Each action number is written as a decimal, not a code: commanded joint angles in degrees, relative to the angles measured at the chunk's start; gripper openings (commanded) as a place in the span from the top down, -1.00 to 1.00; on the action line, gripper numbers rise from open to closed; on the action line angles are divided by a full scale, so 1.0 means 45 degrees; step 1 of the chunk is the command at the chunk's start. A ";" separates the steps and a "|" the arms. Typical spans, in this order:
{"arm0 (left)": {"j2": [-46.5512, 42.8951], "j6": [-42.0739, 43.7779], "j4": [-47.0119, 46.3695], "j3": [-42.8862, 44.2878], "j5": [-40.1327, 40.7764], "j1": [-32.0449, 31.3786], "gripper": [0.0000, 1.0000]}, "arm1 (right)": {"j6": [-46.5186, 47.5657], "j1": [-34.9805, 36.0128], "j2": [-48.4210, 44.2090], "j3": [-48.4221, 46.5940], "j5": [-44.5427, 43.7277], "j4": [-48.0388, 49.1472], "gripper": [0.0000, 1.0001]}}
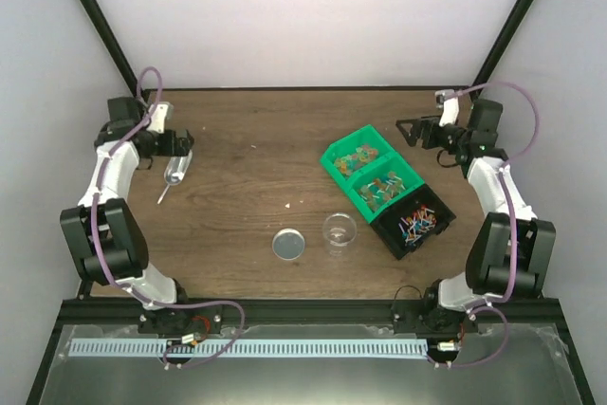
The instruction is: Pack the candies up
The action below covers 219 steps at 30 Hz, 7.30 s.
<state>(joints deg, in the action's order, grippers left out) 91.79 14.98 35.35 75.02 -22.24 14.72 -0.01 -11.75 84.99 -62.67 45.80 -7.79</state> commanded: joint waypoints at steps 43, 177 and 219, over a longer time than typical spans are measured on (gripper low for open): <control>0.1800 0.7821 -0.7973 -0.8147 -0.4697 0.5065 -0.67 | 0.0803 0.3802 0.0154 -0.0817 -0.2378 -0.2451 -0.99; -0.1455 0.3646 -0.0486 -0.0997 0.0324 -0.9472 0.92 | 0.5426 0.0892 0.5268 -0.6519 -0.0957 -0.8712 -0.73; 0.0991 0.3060 0.3894 0.2254 0.1057 -0.9472 0.92 | 0.4500 0.3303 0.5226 -0.3936 -0.6101 -0.5628 0.86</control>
<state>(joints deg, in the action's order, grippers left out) 96.92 27.29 48.75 83.24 -19.09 -28.10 24.84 2.42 107.28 -77.30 18.04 -39.07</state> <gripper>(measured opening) 0.098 0.101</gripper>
